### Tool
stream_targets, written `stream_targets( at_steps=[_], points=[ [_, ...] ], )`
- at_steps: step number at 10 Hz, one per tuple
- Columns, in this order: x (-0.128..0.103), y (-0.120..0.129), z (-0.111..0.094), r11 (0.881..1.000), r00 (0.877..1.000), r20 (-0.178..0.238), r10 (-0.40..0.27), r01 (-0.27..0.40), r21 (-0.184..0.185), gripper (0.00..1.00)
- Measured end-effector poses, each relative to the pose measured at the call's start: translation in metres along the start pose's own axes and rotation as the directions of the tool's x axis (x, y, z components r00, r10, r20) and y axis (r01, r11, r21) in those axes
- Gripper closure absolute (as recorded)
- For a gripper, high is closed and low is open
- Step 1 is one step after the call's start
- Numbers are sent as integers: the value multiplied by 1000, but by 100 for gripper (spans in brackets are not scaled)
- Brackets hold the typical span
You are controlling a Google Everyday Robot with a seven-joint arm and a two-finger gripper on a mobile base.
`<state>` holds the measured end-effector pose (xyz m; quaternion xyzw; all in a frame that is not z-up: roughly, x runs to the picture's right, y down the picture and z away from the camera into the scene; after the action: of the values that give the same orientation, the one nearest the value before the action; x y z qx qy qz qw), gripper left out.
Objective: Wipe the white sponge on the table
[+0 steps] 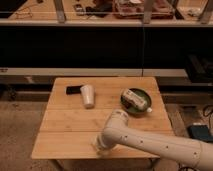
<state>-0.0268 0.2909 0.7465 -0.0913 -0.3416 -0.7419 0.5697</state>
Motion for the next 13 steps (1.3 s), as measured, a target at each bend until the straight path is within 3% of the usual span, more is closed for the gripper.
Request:
stream_targets(
  at_steps=[4,7,10,13],
  points=[
    [59,14,31,999,1000,-15,18,-19,-46,100],
    [105,55,37,991,994,-38,104,-107,-84,100],
    [122,119,33,962,973,-47,226,-230,-149,100],
    [103,173,28,928,952,-31,303,-302,-218,100]
  ],
)
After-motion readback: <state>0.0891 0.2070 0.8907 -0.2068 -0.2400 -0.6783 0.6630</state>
